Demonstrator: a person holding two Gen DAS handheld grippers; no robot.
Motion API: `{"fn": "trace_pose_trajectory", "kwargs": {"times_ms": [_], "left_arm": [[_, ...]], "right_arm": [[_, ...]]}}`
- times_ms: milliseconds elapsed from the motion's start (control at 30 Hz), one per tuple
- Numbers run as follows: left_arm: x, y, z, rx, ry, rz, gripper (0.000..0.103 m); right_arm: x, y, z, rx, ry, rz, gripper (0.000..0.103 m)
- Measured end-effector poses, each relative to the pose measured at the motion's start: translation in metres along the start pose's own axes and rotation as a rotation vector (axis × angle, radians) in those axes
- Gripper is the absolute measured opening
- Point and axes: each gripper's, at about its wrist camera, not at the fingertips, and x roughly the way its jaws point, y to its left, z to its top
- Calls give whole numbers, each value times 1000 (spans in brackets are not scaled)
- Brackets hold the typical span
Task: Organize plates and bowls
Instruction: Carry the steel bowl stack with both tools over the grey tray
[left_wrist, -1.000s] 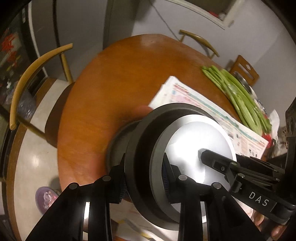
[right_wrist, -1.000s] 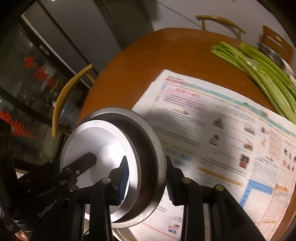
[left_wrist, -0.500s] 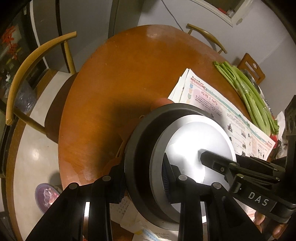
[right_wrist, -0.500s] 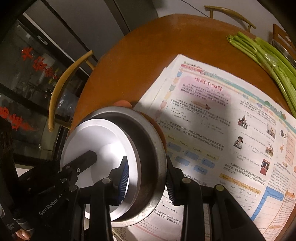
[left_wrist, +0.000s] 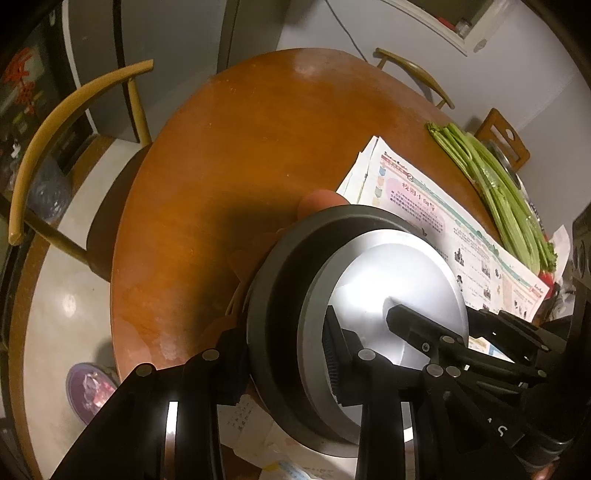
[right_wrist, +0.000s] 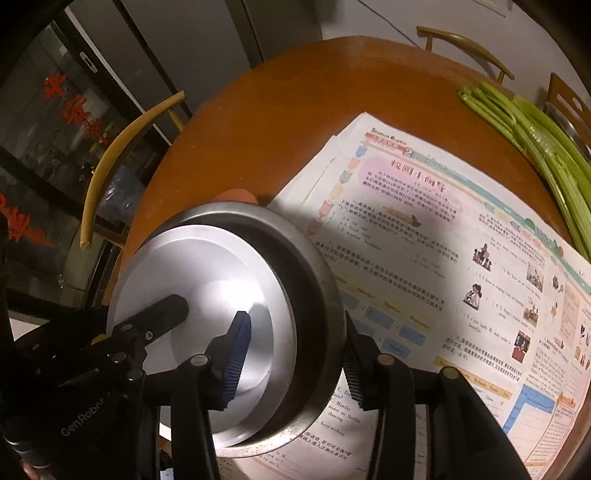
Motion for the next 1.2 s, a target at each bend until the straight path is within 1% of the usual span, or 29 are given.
{"fn": "trace_pose_trajectory", "kwargs": {"times_ms": [33, 133, 167, 200, 267, 333, 467, 500, 533, 633, 667, 700, 733, 767, 800, 833, 900, 933, 1000, 1033, 1100, 1133, 1167, 1200], "left_arm": [[-1, 0, 0, -7, 0, -6, 37], [-6, 4, 2, -31, -12, -43, 45], [-9, 5, 2, -35, -26, -44, 50], [-14, 6, 1, -31, -52, -30, 54], [-23, 4, 0, -16, -102, 3, 54], [-34, 2, -2, -4, -144, 17, 54], [-61, -3, -14, 33, -291, 30, 54], [-69, -5, -20, 55, -342, 6, 54], [-78, -5, -29, 77, -400, -43, 54], [-99, 2, -49, 73, -526, -169, 55], [-108, 6, -55, 67, -563, -236, 56], [-114, 10, -60, 59, -581, -282, 61], [-120, 13, -63, 48, -596, -320, 64], [-127, 17, -67, 39, -618, -344, 70], [-132, 18, -70, 36, -640, -336, 74], [-136, 19, -72, 35, -657, -315, 75], [-144, 18, -80, 46, -696, -238, 75], [-145, 16, -82, 53, -700, -220, 75], [-143, 11, -91, 83, -682, -188, 76], [-142, 10, -93, 82, -683, -164, 77], [-139, 8, -102, 21, -750, 11, 77], [-138, 7, -107, 6, -784, 91, 77], [-135, 4, -111, 4, -799, 161, 77], [-132, 1, -113, 3, -789, 198, 77]], "right_arm": [[-1, 0, 0, 1, -5, 0, 47], [-11, 0, 0, -6, -52, -26, 48], [-15, 0, 0, -8, -67, -29, 50], [-18, 0, 0, -8, -80, -26, 51], [-26, 1, 0, -11, -107, -18, 54], [-30, 3, 0, -22, -121, -25, 54], [-39, 8, -6, -43, -154, -32, 54], [-41, 9, -8, -45, -161, -34, 54], [-44, 9, -11, -46, -170, -35, 54], [-51, 11, -16, -68, -181, -21, 54], [-55, 12, -18, -72, -186, -25, 54], [-59, 11, -19, -71, -196, -35, 54], [-62, 12, -20, -72, -206, -40, 54], [-67, 12, -21, -76, -218, -35, 54], [-72, 11, -23, -79, -229, -23, 55], [-77, 11, -25, -85, -241, -9, 55], [-81, 10, -29, -87, -256, 9, 55], [-83, 9, -31, -83, -262, 20, 55], [-84, 7, -38, -79, -263, 50, 54], [-84, 6, -41, -77, -261, 55, 55], [-84, 7, -52, -94, -260, 49, 54], [-85, 9, -58, -113, -264, 38, 54], [-88, 9, -66, -121, -277, 45, 54], [-89, 8, -74, -117, -289, 66, 54]]}}
